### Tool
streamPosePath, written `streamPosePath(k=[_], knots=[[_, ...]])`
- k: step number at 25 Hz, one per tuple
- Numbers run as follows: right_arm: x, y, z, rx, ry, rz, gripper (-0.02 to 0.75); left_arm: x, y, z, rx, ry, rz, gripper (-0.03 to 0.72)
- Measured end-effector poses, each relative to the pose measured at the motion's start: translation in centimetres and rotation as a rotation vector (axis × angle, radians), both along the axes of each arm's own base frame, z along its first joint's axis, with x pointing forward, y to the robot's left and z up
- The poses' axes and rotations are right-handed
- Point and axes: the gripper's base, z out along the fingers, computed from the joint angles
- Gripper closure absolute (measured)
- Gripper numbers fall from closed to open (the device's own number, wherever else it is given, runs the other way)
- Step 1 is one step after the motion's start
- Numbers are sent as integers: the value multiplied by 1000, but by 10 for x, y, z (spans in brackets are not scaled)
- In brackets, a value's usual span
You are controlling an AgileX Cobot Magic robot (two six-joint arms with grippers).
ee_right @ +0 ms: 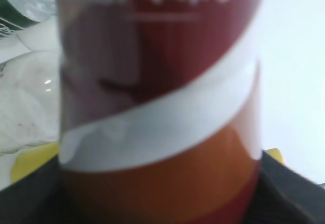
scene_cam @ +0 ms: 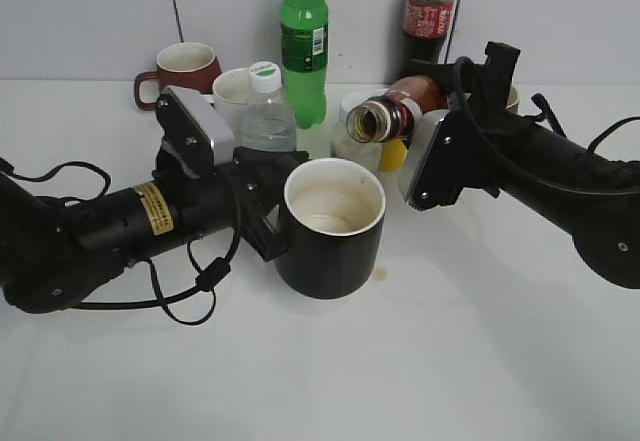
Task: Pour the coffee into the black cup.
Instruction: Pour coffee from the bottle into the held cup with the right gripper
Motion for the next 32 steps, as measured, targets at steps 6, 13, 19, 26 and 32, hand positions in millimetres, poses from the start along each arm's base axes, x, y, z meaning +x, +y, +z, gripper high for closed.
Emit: streamPosePath(k=[6,13,19,26,32], knots=[[0,0,1,-36,-35,1,234,-1,-1,0,-1,-6,-15,650],[1,-1,2,-80,-76,-10,234,-3,-2,0,9,-11,-45,650],[1,-2,2,-101,-94,-18,234,-3,-2,0,9,-11,-45,650],[2,-3,3,-126,-119,-28,234,-3,-2,0,9,-12,-47,650],[2,-3,5,-121,-132,-33,234,-3,-2,0,10,-12,-48,650]])
